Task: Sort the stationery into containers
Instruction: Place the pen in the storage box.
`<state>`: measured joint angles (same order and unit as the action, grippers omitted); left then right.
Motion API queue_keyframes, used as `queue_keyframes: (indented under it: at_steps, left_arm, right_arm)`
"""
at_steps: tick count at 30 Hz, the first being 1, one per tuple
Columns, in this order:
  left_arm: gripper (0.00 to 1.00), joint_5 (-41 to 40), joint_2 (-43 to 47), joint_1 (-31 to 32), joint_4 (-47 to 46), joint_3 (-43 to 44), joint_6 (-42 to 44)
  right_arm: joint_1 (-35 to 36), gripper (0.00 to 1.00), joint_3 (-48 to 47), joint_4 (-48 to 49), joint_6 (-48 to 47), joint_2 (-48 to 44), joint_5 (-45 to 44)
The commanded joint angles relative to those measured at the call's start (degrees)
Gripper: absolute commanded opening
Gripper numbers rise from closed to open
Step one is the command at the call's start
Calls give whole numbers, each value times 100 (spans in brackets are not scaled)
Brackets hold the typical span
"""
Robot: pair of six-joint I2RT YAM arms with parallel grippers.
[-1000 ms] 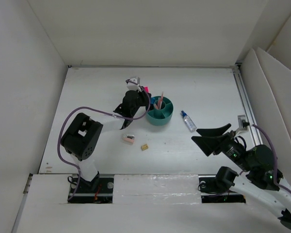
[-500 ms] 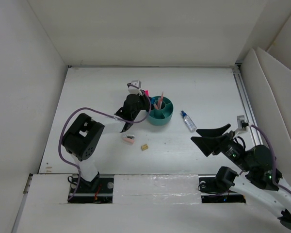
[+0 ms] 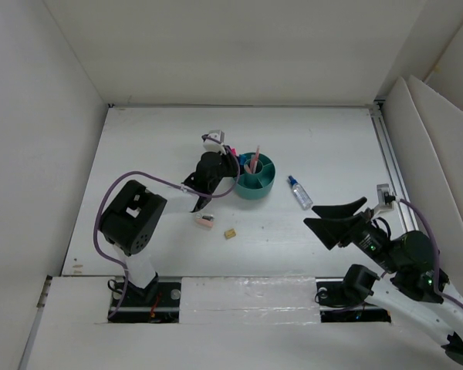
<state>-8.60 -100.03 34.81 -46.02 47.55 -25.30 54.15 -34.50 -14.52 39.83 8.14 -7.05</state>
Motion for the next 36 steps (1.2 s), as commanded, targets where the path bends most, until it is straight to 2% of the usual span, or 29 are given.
queue_keyframes:
  at_steps: [1, 4, 10, 15, 19, 21, 22, 26, 28, 30, 32, 33, 36]
  left_arm:
    - [25, -54, 264, 9, -267, -79, 95]
    - [35, -54, 344, 9, -267, -131, 43]
    - [39, -1, 589, 9, -267, -132, -10]
    - [62, 8, 1002, 9, -574, -395, -63]
    - [67, -247, 1266, 9, -452, -396, -116]
    - [81, -387, 1371, 9, -136, -343, -116]
    - [100, -562, 1502, 9, -31, -343, -176]
    - [100, -897, 2020, 9, 724, -212, -396]
    - [100, -1038, 2302, 9, 1444, -133, -537]
    - [100, -1258, 2812, 9, 2215, -71, -1010]
    - [100, -1258, 3189, -122, 2561, -140, -1353]
    - [100, -1145, 3618, -210, 2667, -228, -1746]
    - [100, -338, 4496, -378, 2440, -878, -1821]
  right_arm:
    - [61, 100, 66, 152, -99, -58, 133]
    - [61, 100, 66, 152, -99, -58, 134]
    - [61, 100, 66, 152, -151, -58, 134]
    - [61, 100, 66, 204, -151, -58, 134]
    - [61, 100, 66, 204, -204, 64, 134]
    - [61, 100, 66, 204, -204, 178, 3]
    - [61, 100, 66, 204, -204, 231, -146]
    - [61, 100, -57, 134, -274, 714, -429]
    - [61, 100, -188, 73, -335, 1169, -613]
    - [61, 100, -354, 2, -388, 1513, -885]
    - [61, 100, -487, -103, -389, 1988, -1183]
    - [8, 100, -548, -103, -450, 2120, -1237]
    - [-176, 100, -882, -278, -599, 2682, -1361]
